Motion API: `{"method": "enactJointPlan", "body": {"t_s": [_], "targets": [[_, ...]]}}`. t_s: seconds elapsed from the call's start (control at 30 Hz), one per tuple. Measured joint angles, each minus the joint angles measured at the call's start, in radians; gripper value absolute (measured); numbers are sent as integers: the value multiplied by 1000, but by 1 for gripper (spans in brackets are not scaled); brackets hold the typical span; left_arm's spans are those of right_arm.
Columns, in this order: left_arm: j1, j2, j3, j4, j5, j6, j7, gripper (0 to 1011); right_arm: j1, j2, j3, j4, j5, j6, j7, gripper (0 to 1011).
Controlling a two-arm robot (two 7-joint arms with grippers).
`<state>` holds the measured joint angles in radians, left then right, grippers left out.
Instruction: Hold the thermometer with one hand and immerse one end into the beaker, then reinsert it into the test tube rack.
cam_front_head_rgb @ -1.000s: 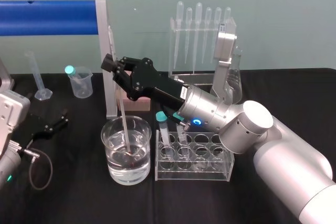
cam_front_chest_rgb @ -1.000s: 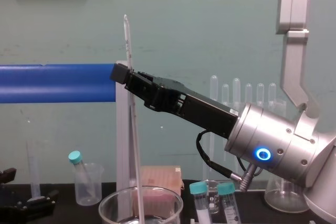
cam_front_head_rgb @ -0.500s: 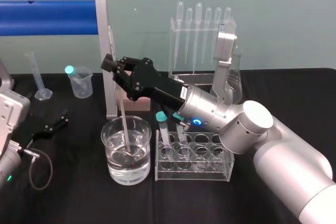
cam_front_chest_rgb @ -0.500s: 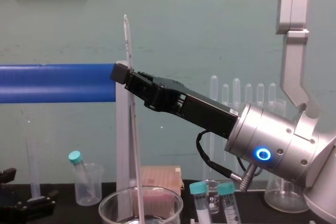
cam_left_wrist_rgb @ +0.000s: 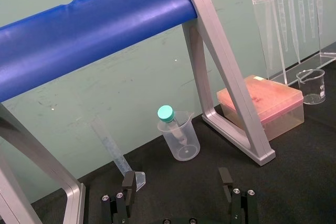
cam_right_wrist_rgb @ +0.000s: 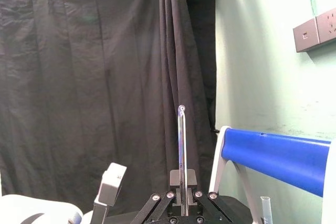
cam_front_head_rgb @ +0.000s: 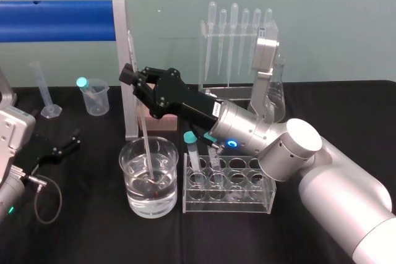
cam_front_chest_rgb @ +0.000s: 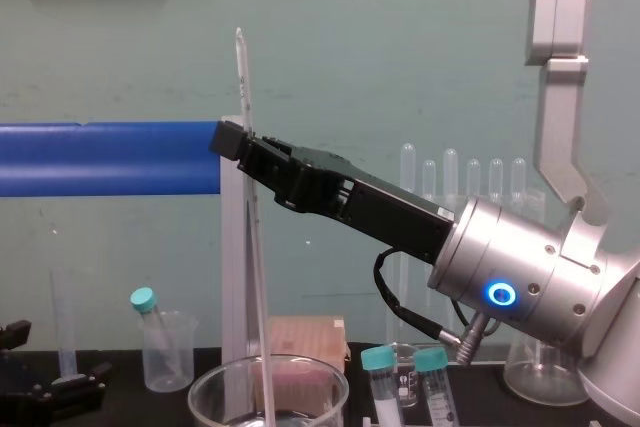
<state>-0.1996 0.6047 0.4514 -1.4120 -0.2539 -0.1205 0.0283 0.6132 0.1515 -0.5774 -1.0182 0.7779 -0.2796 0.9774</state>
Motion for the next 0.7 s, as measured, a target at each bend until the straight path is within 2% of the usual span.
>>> {"method": "enactJointPlan", "body": {"t_s": [0.7], "targets": [[0, 0, 0, 0, 0, 0, 0, 1008, 0, 0, 0, 0, 0, 0, 0, 57]]}}
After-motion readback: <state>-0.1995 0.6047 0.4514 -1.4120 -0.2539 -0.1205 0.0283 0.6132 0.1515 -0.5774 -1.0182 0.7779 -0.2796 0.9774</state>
